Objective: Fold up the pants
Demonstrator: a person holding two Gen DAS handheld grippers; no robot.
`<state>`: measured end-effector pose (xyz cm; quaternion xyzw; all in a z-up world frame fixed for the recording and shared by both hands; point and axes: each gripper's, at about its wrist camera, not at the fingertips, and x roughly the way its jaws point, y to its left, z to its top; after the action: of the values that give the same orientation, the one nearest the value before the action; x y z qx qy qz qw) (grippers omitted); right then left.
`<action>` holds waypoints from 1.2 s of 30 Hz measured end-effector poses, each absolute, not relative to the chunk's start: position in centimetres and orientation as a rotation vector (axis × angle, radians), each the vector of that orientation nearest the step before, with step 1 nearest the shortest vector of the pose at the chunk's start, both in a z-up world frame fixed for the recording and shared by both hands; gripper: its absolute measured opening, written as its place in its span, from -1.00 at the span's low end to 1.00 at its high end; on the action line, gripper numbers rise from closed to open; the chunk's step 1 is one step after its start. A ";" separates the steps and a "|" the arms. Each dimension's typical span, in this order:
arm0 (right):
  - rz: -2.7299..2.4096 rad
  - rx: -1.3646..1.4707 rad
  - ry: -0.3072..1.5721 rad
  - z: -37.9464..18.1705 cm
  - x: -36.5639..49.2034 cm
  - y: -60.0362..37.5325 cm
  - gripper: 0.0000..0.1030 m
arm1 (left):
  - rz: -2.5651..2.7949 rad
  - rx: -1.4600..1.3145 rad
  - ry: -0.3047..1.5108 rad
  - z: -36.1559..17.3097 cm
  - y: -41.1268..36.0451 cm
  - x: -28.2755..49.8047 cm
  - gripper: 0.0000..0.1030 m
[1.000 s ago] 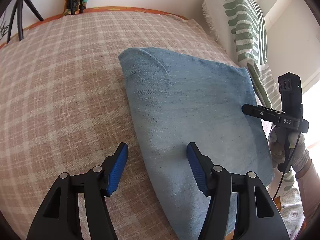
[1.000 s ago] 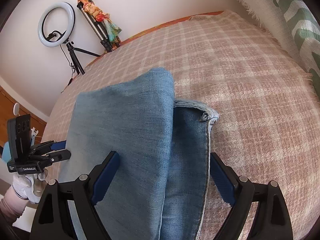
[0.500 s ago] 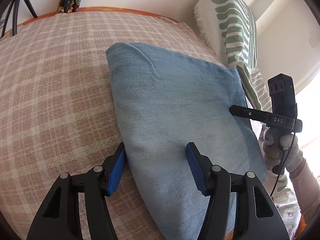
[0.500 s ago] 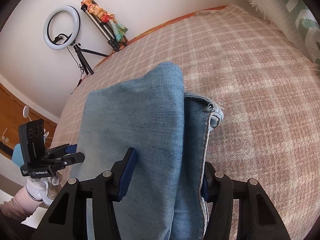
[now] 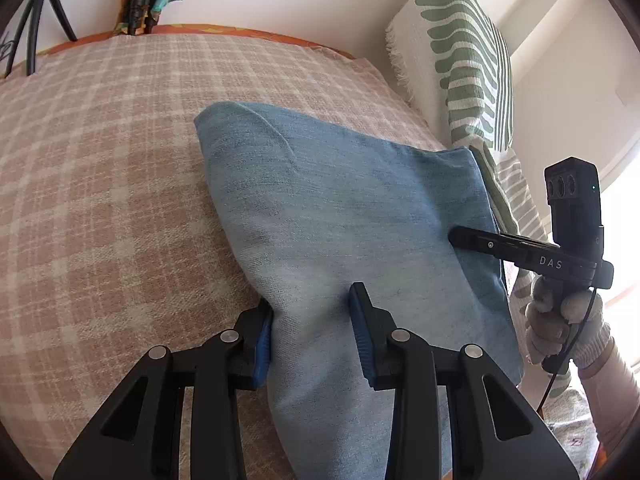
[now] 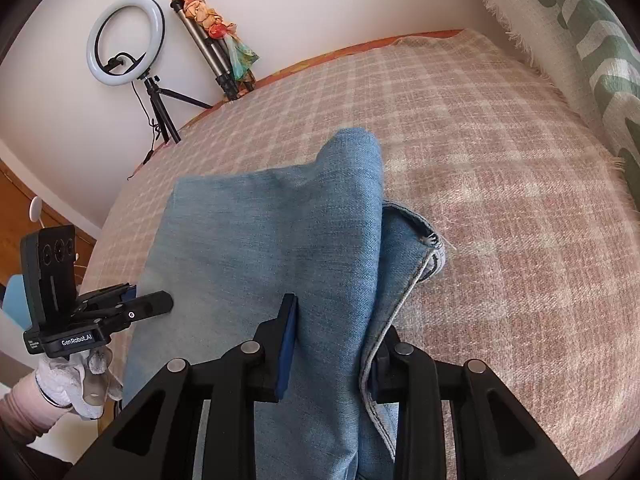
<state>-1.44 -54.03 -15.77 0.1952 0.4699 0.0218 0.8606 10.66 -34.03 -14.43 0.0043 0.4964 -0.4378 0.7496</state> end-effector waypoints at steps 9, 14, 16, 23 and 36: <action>0.005 0.335 0.928 -12.5 -1.7 -52.4 -0.57 | -1.023 0.012 1.023 -12.0 -34.2 10.4 -0.71; 0.011 0.295 0.880 -9.9 -1.3 -51.7 -0.63 | -1.062 -0.006 1.000 -10.6 -34.8 10.5 -0.73; 0.014 0.278 0.862 -8.9 -0.7 -51.6 -0.65 | -1.072 -0.029 0.988 -9.9 -34.9 10.9 -0.74; -0.016 0.232 0.800 -6.2 3.5 -53.0 -0.66 | -1.086 -0.036 0.938 -7.3 -37.4 14.6 -0.75; -0.074 0.169 0.741 -4.2 17.5 -56.5 -0.67 | -0.964 -0.099 0.872 -5.0 -43.2 26.7 -0.76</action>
<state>17.51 -56.54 -4.17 0.0823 0.3614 -0.0362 0.9281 26.65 -43.17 -5.04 -0.0462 0.4060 -0.4484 0.7950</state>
